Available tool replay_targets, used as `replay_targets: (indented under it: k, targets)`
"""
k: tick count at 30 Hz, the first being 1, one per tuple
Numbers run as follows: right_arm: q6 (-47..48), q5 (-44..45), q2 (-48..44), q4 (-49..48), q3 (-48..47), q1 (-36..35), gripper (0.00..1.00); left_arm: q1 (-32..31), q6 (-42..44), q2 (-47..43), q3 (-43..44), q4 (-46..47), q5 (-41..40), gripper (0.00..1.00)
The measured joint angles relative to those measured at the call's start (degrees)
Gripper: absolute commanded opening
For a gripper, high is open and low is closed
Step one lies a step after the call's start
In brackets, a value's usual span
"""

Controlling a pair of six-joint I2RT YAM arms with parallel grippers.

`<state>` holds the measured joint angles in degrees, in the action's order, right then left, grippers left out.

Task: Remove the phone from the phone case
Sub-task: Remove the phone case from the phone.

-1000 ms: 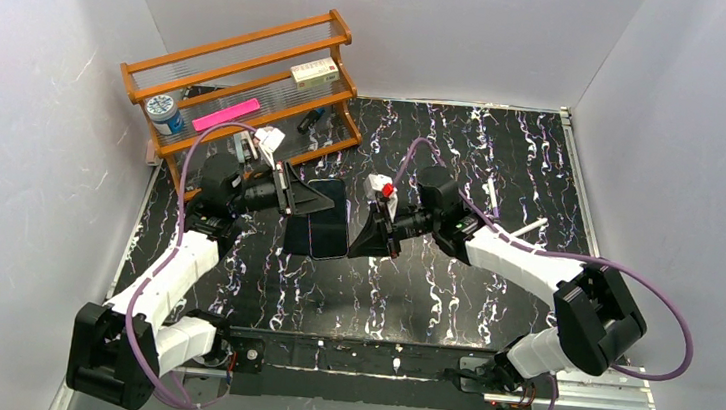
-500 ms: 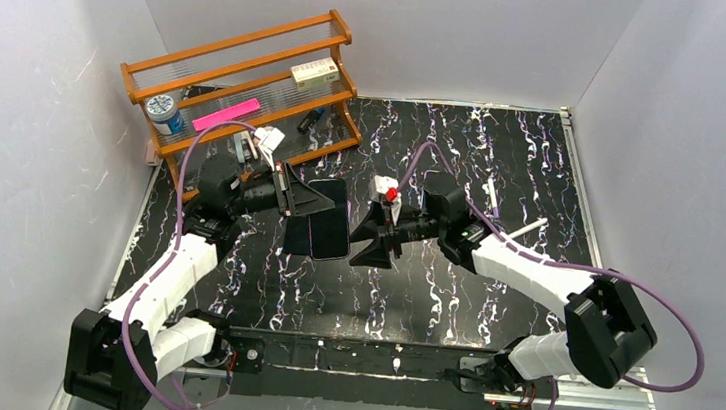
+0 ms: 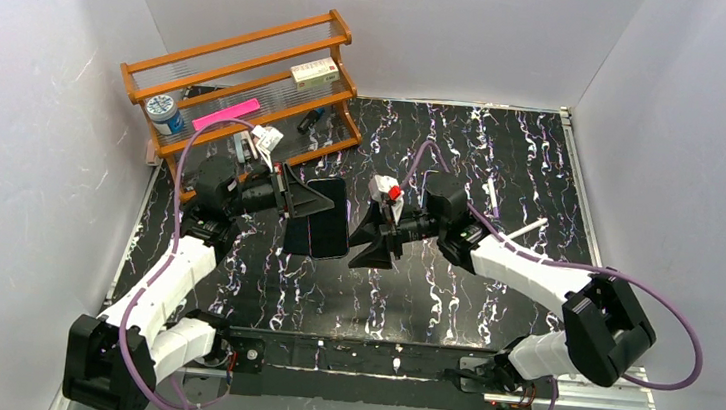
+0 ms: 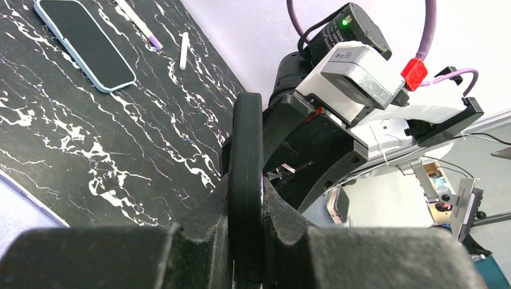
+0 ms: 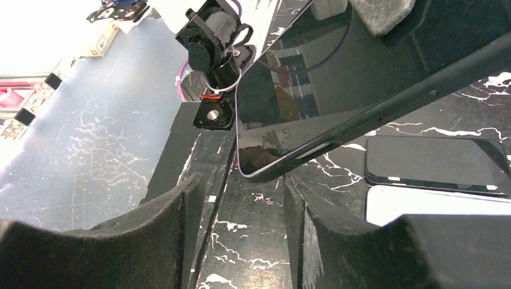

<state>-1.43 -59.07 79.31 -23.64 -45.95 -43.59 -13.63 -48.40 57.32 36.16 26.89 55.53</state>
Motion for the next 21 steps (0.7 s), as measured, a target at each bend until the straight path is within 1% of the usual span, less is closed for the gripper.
replay_targets:
  k: [5,11,15,18,21]
  targets:
    - [-1.3,-1.0,1.0,-1.0,-0.4,-0.2,0.51,-0.3,0.0,0.0,0.0,0.8,0.3,0.0]
    - [-2.0,-1.6,2.2,-1.5,-1.6,-0.3,0.41,-0.9,-0.3,0.0,0.0,1.8,0.9,0.0]
    - [-2.5,-2.1,2.8,-1.8,-2.0,-0.3,0.27,-1.1,-0.4,0.0,0.0,2.6,1.3,0.0]
    - [-3.0,-2.7,3.0,-1.7,-2.1,-0.3,0.15,-1.2,-0.3,0.0,0.0,3.2,1.9,0.0]
    - [-2.7,-3.1,3.3,-1.6,-2.4,-0.3,0.06,-1.2,-1.0,0.0,0.0,3.5,1.9,0.0]
